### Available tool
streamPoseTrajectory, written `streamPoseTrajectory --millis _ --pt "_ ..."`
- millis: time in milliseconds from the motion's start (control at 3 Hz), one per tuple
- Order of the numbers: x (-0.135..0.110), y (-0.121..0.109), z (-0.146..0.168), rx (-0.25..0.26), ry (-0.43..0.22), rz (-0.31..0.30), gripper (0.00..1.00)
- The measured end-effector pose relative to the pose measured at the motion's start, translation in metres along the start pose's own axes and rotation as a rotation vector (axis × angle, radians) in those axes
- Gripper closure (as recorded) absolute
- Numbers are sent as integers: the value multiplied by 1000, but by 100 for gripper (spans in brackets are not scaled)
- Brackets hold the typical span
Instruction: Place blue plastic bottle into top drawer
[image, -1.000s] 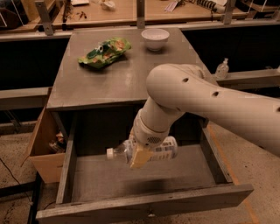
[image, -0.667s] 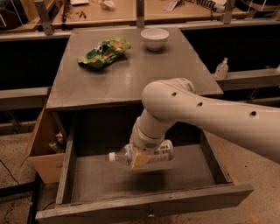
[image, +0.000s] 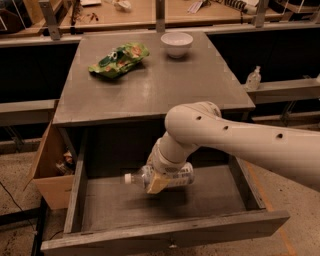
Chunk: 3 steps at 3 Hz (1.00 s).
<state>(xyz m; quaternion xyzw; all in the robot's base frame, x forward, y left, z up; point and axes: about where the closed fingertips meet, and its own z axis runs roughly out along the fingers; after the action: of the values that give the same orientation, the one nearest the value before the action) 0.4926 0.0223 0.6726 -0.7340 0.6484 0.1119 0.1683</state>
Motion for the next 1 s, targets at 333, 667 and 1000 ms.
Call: streamPoseTrajectory --millis 333,667,1000 --pt "-2 -5 -1 19 -11 2 36" --pt "-5 -8 -9 45 -10 9 13" --pt "-10 -7 -24 74 -15 17 0"
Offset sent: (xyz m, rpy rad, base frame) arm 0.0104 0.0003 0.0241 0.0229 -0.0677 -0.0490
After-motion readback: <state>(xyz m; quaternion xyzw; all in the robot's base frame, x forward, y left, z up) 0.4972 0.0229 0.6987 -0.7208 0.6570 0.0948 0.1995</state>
